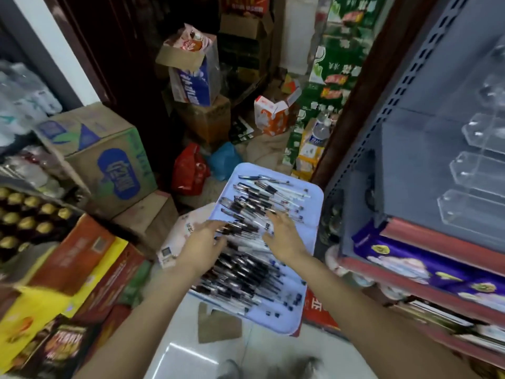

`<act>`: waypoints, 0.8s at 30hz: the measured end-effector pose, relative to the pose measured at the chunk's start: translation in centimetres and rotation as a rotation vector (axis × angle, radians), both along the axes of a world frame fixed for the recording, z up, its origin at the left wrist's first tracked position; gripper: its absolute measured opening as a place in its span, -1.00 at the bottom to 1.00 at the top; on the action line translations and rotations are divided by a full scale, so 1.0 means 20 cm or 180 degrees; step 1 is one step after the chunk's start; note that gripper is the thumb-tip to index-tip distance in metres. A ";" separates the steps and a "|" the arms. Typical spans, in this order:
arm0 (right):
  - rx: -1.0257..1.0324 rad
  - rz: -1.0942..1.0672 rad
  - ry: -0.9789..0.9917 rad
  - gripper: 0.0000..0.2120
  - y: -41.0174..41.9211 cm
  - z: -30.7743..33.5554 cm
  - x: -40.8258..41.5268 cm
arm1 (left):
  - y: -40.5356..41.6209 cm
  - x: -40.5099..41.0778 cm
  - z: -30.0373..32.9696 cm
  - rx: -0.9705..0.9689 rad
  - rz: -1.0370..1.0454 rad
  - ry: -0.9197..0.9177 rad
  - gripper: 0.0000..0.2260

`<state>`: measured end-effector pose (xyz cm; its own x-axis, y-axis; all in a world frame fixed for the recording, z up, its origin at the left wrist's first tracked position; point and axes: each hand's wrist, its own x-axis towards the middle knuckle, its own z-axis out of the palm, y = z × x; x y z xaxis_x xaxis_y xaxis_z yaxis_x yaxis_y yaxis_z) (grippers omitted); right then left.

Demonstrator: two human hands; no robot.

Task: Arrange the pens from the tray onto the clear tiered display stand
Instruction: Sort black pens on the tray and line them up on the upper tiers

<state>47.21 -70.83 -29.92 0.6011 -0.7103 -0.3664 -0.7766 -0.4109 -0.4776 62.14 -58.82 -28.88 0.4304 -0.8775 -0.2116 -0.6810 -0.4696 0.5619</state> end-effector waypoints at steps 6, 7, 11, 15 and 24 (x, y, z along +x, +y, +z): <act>-0.0305 -0.0229 0.0245 -0.51 -0.10 -0.06 0.07 | -0.15 0.12 -0.13 -0.0050 -0.0827 -0.0406 -0.55; -0.0432 -0.0269 0.0274 -0.55 -0.12 -0.06 0.08 | -0.19 0.13 -0.14 -0.0067 -0.0931 -0.0507 -0.55; -0.0710 -0.0644 0.0403 -0.69 -0.19 -0.09 0.09 | -0.35 0.13 -0.19 -0.0164 -0.1248 -0.0879 -0.59; -0.0713 -0.0681 0.0530 -0.80 -0.23 -0.10 0.07 | -0.43 0.13 -0.22 -0.0272 -0.0965 -0.0927 -0.70; -0.0661 -0.0554 0.0248 -0.85 -0.26 -0.06 0.05 | -0.57 0.13 -0.18 0.0039 -0.0759 -0.0563 -0.75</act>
<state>48.20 -75.98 -31.21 0.4392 -0.8650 -0.2426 -0.8751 -0.3509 -0.3332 64.84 -70.18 -32.43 0.2436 -0.9561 -0.1630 -0.8598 -0.2906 0.4199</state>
